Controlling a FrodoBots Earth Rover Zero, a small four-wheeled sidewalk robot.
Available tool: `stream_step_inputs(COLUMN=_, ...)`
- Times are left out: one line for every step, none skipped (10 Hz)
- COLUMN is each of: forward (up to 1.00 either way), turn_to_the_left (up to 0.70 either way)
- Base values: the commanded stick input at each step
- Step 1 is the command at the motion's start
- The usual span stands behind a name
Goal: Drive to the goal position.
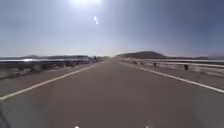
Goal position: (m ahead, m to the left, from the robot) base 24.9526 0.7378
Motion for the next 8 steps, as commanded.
stream_step_inputs(forward=1.0, turn_to_the_left=0.0)
stream_step_inputs(forward=1.0, turn_to_the_left=0.0)
stream_step_inputs(forward=1.0, turn_to_the_left=0.0)
stream_step_inputs(forward=1.0, turn_to_the_left=0.0)
stream_step_inputs(forward=1.0, turn_to_the_left=0.0)
stream_step_inputs(forward=1.0, turn_to_the_left=0.0)
stream_step_inputs(forward=1.0, turn_to_the_left=0.0)
stream_step_inputs(forward=1.0, turn_to_the_left=0.0)
